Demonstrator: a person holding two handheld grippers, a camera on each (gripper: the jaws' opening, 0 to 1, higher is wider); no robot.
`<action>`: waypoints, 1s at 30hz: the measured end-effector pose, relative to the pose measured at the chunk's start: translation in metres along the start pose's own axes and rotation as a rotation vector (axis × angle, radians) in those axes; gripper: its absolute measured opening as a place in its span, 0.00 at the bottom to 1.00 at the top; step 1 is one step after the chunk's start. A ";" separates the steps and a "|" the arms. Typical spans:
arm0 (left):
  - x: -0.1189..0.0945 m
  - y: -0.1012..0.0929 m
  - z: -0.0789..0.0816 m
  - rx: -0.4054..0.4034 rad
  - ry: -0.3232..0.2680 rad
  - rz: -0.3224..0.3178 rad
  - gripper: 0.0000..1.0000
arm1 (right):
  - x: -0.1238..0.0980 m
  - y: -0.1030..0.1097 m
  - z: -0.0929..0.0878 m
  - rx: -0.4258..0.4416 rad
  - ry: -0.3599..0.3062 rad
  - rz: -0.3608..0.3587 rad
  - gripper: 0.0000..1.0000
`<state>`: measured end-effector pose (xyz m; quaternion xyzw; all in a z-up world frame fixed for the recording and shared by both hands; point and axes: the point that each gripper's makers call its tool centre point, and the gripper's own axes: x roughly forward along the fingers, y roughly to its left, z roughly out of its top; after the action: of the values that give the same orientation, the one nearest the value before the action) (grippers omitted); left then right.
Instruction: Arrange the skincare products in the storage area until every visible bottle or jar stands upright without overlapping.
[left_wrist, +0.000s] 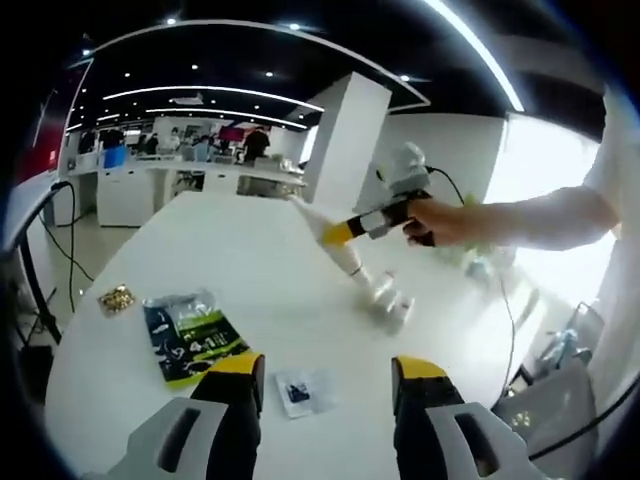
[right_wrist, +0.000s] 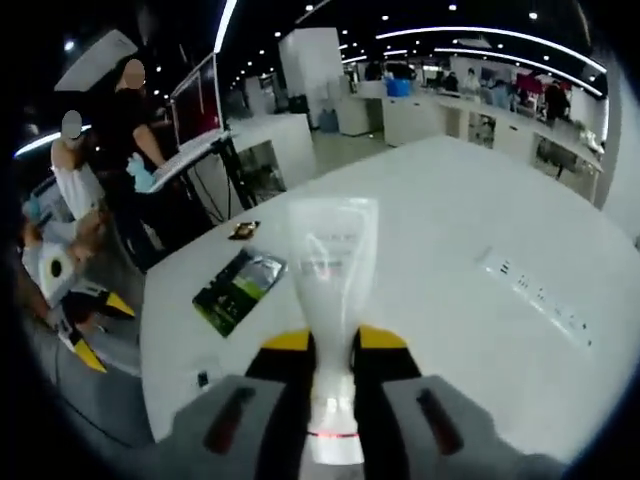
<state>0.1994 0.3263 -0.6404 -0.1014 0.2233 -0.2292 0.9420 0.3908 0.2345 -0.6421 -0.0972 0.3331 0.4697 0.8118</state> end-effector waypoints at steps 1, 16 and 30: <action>0.000 0.000 0.001 -0.005 -0.003 -0.002 0.53 | -0.004 0.007 -0.001 -0.005 -0.013 0.005 0.13; -0.008 -0.026 0.017 -0.143 -0.058 -0.144 0.41 | -0.047 0.112 -0.034 -0.021 -0.116 0.054 0.13; -0.014 -0.048 0.023 -0.201 -0.066 -0.261 0.37 | -0.058 0.174 -0.050 -0.069 -0.139 0.073 0.14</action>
<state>0.1805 0.2928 -0.6013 -0.2308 0.1991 -0.3229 0.8960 0.2048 0.2637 -0.6166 -0.0801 0.2626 0.5158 0.8115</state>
